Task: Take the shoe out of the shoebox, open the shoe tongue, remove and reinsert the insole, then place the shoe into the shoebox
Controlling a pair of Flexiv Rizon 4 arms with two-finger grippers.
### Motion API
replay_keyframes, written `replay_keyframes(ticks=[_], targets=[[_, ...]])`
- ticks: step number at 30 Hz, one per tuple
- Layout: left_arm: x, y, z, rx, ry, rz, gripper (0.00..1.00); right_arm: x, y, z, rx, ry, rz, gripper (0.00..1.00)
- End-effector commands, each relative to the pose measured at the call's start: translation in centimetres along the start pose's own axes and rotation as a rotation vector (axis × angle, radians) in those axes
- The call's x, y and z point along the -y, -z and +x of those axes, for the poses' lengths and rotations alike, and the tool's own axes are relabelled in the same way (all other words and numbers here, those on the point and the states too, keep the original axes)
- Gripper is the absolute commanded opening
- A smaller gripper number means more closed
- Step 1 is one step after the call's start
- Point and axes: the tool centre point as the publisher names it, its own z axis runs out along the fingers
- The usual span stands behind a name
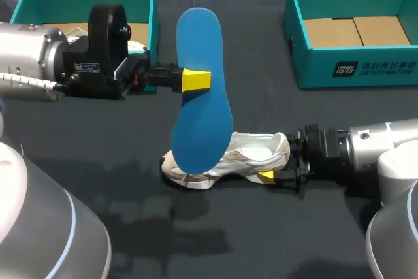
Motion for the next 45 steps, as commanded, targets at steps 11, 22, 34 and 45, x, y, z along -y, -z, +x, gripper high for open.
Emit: replay_keyframes(ticks=[11, 22, 34, 45], targets=[[0.0, -0.2, -0.1, -0.002, 0.000, 0.001, 0.00, 0.0, 1.2, 0.6, 0.037, 0.003, 0.031, 1.00], [0.0, -0.2, -0.1, -0.002, 0.000, 0.001, 0.00, -1.0, 4.2, 0.7, -0.013, -0.059, 0.210, 1.00], [0.0, -0.2, -0.1, -0.002, 0.000, 0.001, 0.00, -4.0, 7.4, 1.4, 0.051, -0.102, 0.599, 1.00], [0.0, -0.2, -0.1, -0.002, 0.000, 0.001, 0.00, -4.4, 7.3, 1.2, 0.053, -0.130, 0.689, 1.00]])
